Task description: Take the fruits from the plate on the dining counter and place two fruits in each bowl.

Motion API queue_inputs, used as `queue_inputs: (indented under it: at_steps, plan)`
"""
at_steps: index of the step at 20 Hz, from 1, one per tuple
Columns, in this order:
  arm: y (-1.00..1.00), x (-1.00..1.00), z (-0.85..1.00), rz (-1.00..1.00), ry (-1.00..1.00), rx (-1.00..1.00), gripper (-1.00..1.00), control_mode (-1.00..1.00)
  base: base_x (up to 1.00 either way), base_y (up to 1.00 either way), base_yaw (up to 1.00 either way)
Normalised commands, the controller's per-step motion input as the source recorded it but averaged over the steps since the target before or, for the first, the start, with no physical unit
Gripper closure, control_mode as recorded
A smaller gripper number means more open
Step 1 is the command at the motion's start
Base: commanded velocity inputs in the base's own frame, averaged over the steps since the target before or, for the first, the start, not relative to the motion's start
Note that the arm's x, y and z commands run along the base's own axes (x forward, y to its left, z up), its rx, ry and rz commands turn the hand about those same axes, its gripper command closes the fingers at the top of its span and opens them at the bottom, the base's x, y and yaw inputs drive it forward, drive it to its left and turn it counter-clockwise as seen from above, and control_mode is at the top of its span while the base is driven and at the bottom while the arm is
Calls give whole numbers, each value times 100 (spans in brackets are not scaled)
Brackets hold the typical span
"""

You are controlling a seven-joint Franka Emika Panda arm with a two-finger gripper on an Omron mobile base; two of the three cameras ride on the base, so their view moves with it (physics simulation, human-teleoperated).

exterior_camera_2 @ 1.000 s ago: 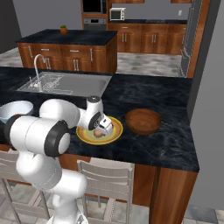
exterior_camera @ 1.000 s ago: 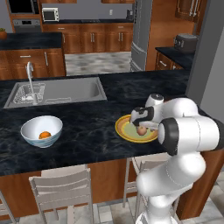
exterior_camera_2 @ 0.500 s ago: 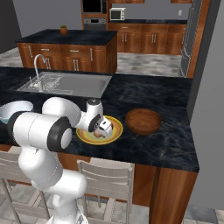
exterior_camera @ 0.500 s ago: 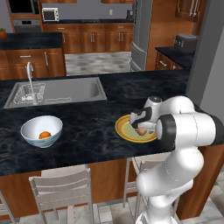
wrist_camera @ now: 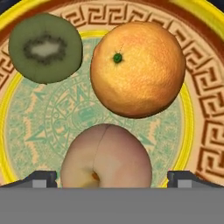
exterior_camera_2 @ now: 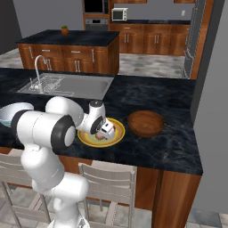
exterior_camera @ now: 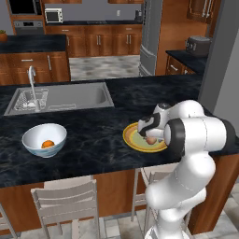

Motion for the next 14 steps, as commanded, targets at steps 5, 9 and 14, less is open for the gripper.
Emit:
queue_inputs:
  at_steps: [5,9,14]
  plan:
    - [2,1,-6,0,0,0,100,-100,0,0,0]
    - [1,0,0,0,0,0,100,-100,0,0,0]
    - [14,-20,27,0,-2,7,100,-100,0,0,0]
